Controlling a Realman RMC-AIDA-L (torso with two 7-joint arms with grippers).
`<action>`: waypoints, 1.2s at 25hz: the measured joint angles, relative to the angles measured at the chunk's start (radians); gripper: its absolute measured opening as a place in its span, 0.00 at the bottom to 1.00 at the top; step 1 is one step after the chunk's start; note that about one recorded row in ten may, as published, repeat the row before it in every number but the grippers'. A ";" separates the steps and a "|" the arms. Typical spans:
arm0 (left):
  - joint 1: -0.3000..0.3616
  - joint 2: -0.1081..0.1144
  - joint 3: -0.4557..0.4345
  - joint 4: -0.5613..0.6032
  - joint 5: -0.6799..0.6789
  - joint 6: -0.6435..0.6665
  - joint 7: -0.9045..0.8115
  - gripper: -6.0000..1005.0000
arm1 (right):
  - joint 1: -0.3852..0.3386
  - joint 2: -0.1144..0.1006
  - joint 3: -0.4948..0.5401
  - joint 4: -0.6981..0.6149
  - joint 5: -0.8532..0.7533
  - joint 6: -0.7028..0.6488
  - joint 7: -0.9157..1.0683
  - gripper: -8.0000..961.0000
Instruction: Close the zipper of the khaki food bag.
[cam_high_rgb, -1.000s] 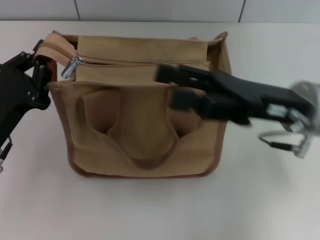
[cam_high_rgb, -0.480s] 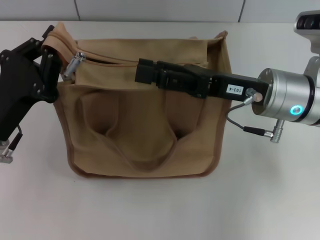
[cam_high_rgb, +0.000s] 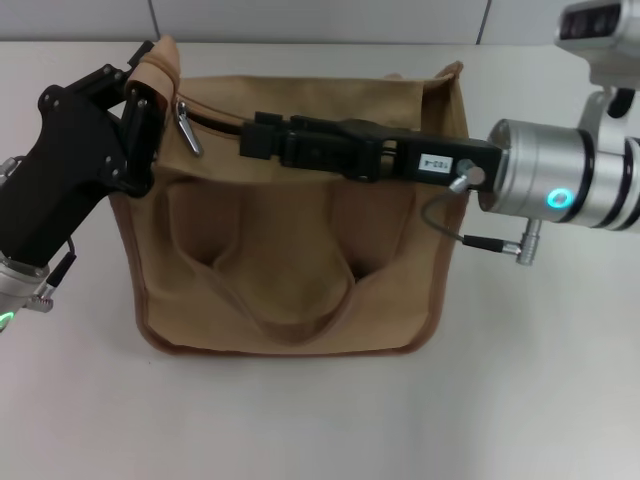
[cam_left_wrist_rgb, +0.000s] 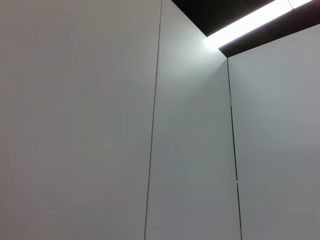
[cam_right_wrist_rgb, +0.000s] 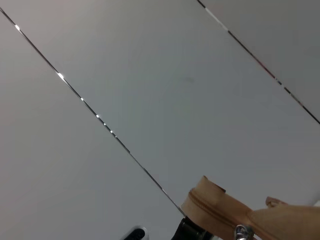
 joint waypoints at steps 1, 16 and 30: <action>0.000 0.000 0.000 -0.001 0.000 -0.001 0.000 0.05 | 0.005 0.000 -0.004 0.000 0.000 0.004 0.001 0.85; -0.017 0.000 0.003 -0.002 0.000 0.003 0.000 0.06 | 0.055 0.000 -0.083 -0.031 -0.002 -0.009 0.001 0.85; -0.027 0.000 0.013 0.001 -0.003 0.010 0.007 0.07 | -0.070 0.000 -0.130 -0.116 0.057 -0.066 -0.169 0.85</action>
